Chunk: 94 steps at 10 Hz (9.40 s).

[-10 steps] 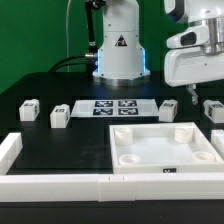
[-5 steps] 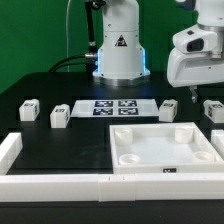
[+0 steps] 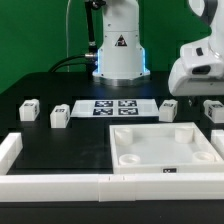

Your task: Assemble one leg

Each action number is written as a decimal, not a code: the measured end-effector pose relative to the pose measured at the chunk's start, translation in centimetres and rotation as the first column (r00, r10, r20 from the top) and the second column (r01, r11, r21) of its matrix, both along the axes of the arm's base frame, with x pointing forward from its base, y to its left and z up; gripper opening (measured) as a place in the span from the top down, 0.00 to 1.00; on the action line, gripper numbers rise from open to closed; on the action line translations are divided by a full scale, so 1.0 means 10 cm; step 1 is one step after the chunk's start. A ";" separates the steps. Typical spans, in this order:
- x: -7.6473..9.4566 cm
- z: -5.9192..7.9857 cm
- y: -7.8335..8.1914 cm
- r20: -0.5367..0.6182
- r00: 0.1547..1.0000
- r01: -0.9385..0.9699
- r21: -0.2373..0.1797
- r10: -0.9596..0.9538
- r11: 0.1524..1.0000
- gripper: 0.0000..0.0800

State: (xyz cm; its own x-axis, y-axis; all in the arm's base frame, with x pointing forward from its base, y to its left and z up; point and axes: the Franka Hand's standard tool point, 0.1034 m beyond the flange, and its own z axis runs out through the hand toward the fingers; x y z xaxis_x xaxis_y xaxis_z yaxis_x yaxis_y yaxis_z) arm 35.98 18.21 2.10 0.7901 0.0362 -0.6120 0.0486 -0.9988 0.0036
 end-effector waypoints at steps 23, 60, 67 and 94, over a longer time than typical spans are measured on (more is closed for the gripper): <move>0.38 0.65 -0.35 -0.174 0.985 0.011 0.023 -0.007 1.000 0.64; 2.31 0.53 -0.76 0.919 0.383 -0.237 -0.006 0.099 0.971 0.64; 2.38 0.38 -0.77 0.925 0.368 -0.236 -0.012 0.101 0.972 0.64; 2.54 0.45 -0.81 0.365 0.921 -0.197 0.128 0.138 0.972 0.34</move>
Offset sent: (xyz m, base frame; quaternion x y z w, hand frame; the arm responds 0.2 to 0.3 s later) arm -0.0070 0.0226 0.0026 0.0228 -0.1033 0.0111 0.9943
